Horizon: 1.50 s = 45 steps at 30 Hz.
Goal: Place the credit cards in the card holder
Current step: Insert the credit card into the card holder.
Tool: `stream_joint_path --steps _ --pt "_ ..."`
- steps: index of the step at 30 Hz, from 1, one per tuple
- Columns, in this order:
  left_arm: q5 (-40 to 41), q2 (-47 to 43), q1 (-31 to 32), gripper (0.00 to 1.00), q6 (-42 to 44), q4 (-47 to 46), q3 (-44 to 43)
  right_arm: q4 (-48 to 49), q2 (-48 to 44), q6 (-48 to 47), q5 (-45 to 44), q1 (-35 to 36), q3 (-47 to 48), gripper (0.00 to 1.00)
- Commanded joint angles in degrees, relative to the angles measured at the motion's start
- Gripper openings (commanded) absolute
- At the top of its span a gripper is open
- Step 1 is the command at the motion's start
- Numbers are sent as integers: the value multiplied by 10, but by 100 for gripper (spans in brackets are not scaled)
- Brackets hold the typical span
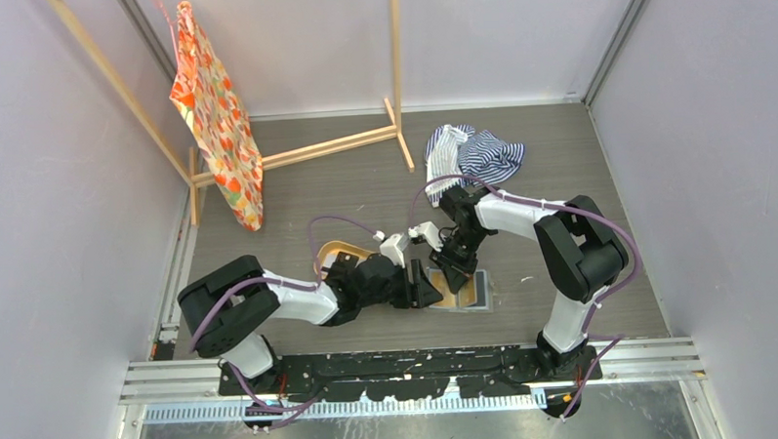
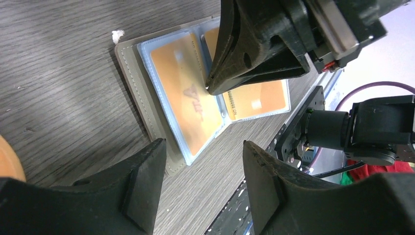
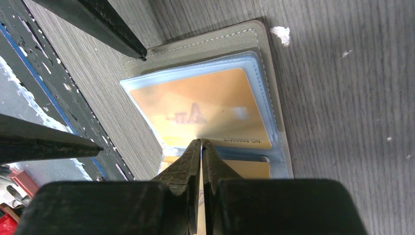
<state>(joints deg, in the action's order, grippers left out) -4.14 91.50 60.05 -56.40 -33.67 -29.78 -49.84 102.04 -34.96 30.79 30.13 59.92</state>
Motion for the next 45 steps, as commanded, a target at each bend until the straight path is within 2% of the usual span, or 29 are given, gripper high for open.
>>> stream_joint_path --steps 1,16,26,45 --pt "8 -32 2 61 17 2 -9 -7 5 0 0 -3 14 10" --pt "15 -30 3 57 2 44 -20 -8 11 1 -3 -3 14 10" --pt "3 -14 2 49 -2 27 -26 -7 10 1 -3 -3 14 11" --pt "-17 6 2 40 -12 2 -33 -9 12 2 -3 -3 15 11"
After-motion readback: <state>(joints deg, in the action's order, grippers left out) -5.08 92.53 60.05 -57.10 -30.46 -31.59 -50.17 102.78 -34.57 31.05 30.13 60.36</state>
